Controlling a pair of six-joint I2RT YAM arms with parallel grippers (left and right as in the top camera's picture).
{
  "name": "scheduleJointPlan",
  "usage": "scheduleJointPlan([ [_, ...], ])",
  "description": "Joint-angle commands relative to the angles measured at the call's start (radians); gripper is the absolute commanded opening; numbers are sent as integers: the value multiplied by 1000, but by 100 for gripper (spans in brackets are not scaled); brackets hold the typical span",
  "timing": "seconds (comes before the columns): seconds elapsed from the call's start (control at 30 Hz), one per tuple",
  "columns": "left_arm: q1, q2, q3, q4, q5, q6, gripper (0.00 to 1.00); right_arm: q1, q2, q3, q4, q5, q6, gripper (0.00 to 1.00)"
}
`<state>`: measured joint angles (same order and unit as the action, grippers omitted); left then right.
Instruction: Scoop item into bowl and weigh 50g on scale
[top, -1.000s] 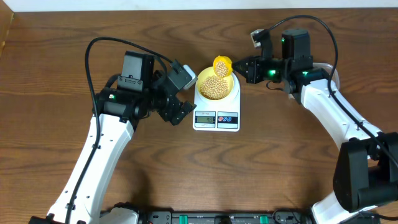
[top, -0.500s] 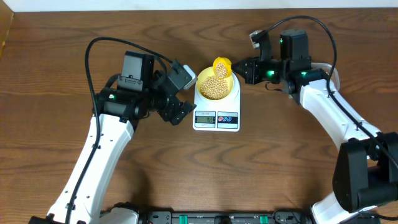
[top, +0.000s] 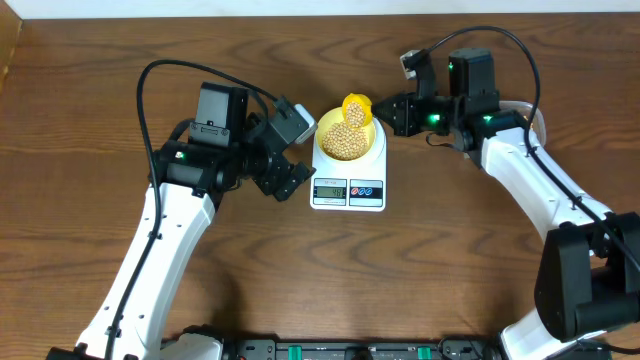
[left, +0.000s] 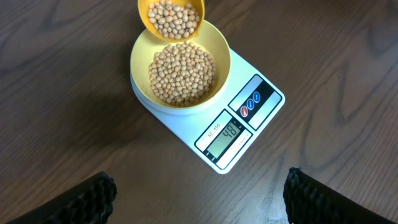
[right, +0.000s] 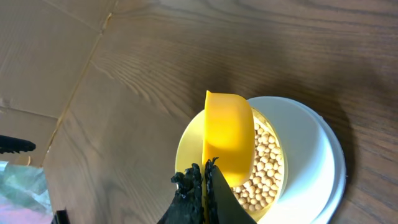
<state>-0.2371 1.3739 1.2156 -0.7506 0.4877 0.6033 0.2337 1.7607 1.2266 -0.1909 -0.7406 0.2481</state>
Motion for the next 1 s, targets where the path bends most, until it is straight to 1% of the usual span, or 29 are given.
scheduleJointPlan([
  [0.0,5,-7,-17,3,-6,10,88,-3,-3,2,0,-100,-69,1],
  [0.03,5,-7,-17,3,-6,10,88,-3,-3,2,0,-107,-79,1],
  [0.13,5,-7,-17,3,-6,10,88,-5,-3,2,-2,-11,-42,1],
  [0.27,5,-7,-17,3,-6,10,88,-5,-3,2,1,-74,-80,1],
  [0.33,5,-7,-17,3,-6,10,88,-7,-3,2,-1,-42,-57,1],
  [0.43,5,-7,-17,3,-6,10,88,-14,-3,2,0,-76,-64,1],
  [0.6,5,-7,-17,3,-6,10,88,-19,-3,2,1,-69,-62,1],
  [0.63,5,-7,-17,3,-6,10,88,-19,-3,2,-1,-47,-38,1],
  [0.67,5,-7,-17,3,-6,10,88,-19,-3,2,-5,-67,-48,1],
  [0.73,5,-7,-17,3,-6,10,88,-13,-3,2,-11,-196,-174,1],
  [0.77,5,-7,-17,3,-6,10,88,-10,-3,2,-8,-213,-200,1],
  [0.8,5,-7,-17,3,-6,10,88,-7,-3,2,0,-189,-192,1],
  [0.9,5,-7,-17,3,-6,10,88,-6,-3,2,-1,-11,-60,1],
  [0.97,5,-7,-17,3,-6,10,88,-6,-3,2,-5,21,-24,1],
])
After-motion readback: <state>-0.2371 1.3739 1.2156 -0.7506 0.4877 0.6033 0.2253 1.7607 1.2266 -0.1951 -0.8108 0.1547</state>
